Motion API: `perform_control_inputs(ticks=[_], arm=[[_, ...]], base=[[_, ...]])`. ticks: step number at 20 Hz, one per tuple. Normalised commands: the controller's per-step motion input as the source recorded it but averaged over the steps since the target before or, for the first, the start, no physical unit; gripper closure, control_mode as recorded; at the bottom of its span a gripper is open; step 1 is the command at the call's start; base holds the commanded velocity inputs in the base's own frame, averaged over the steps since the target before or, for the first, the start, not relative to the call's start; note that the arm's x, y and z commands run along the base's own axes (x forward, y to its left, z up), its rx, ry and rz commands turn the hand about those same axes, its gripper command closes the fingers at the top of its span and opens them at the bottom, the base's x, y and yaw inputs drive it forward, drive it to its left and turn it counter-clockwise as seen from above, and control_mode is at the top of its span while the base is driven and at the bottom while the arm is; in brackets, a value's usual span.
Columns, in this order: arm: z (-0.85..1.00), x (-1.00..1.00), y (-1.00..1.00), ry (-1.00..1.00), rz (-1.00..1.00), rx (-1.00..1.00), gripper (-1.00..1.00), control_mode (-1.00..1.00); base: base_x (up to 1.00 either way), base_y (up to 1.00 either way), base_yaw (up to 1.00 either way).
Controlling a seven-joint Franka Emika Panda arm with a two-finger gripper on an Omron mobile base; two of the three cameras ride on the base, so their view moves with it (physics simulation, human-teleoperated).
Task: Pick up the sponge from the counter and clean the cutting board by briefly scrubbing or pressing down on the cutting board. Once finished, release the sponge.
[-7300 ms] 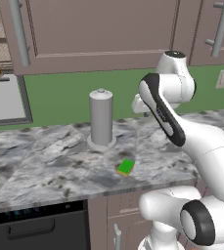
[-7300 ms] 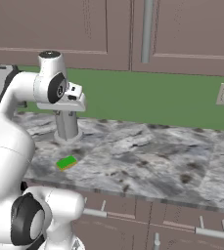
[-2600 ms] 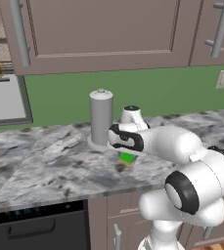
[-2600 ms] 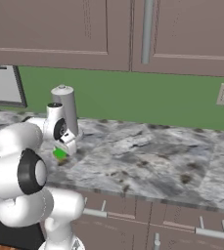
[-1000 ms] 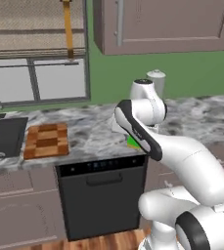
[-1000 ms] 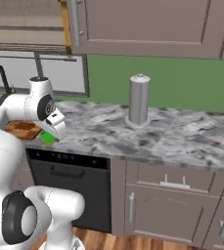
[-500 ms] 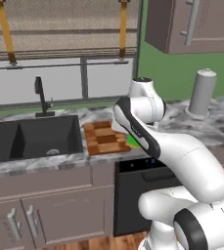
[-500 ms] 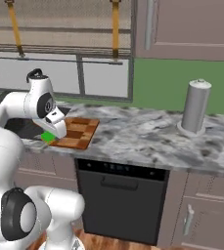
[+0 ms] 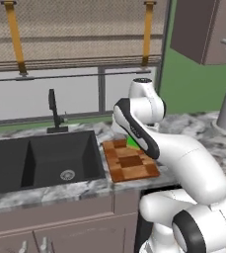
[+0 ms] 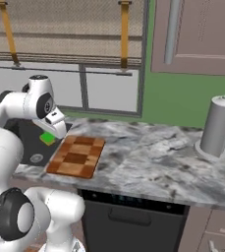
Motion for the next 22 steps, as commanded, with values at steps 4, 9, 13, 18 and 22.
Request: perform_control_inputs(ticks=[4, 9, 13, 18, 22], arm=[[0.00, 0.00, 0.00, 0.00, 0.00, 0.00, 1.00, 1.00], [0.00, 0.00, 0.00, 0.00, 0.00, 0.00, 1.00, 1.00], [-0.48, 0.05, 0.00, 0.01, 0.00, -0.02, 1.00, -1.00], [-0.61, 0.00, -0.11, 0.00, 0.26, -0.04, 1.00, -1.00], [-0.42, -0.19, -0.24, 0.00, 0.53, -0.01, 1.00, -1.00]], base=[[0.53, 0.00, 0.00], [0.27, 0.00, 0.00], [0.00, 0.00, 0.00], [0.00, 0.00, 0.00], [0.00, 0.00, 0.00]])
